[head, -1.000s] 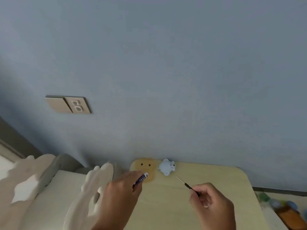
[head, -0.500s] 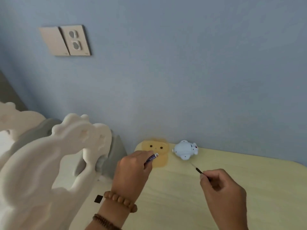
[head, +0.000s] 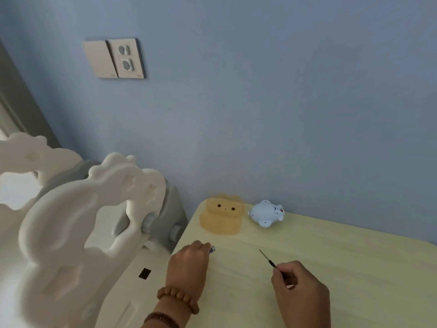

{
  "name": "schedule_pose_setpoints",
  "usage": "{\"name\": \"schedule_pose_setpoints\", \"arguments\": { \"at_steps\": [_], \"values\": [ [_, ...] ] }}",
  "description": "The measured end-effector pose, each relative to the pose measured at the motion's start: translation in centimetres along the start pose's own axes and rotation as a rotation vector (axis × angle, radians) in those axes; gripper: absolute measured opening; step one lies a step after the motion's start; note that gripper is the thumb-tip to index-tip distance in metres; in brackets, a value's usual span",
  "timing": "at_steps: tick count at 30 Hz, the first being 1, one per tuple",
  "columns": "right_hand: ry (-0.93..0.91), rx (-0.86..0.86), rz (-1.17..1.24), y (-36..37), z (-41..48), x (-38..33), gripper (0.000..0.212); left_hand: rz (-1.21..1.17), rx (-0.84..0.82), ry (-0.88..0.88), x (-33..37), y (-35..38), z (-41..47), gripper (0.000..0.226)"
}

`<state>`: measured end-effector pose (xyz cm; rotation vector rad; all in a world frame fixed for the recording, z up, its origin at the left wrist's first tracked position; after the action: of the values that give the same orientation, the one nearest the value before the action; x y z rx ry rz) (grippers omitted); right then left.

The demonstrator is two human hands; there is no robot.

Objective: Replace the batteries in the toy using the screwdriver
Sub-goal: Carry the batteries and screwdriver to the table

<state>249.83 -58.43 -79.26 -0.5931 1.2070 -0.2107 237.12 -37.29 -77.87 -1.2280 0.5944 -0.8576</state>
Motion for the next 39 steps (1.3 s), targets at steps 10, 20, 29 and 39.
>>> {"name": "schedule_pose_setpoints", "arguments": {
  "at_steps": [10, 20, 29, 39],
  "values": [
    [-0.140, 0.002, -0.315, 0.8, -1.3, 2.6, 0.019, 0.047, 0.008, 0.013, 0.4, 2.7, -2.3, 0.032],
    [-0.111, 0.012, -0.431, 2.2, -1.8, 2.2, 0.030, 0.106, -0.122, -0.202, 0.0, 6.3, -2.1, 0.034],
    [-0.127, 0.005, -0.472, 2.6, -1.7, 2.5, 0.036, 0.073, -0.094, -0.181, 0.2, 5.4, -2.5, 0.063],
    [-0.134, -0.019, -0.491, 3.1, -1.4, 2.9, 0.039, -0.058, -0.018, -0.135, 0.0, 3.3, -2.2, 0.043]
  ]
}}
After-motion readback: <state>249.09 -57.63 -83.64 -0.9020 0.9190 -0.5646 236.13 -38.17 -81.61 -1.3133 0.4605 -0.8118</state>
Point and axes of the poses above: each hand's wrist, its own z-axis towards the middle knuckle, its own y-axis out of the palm, x = y × z, the point moved 9 cm from there along z, towards the middle knuckle, and after that the axes turned 3 degrees about -x, right-handed, at the moved point
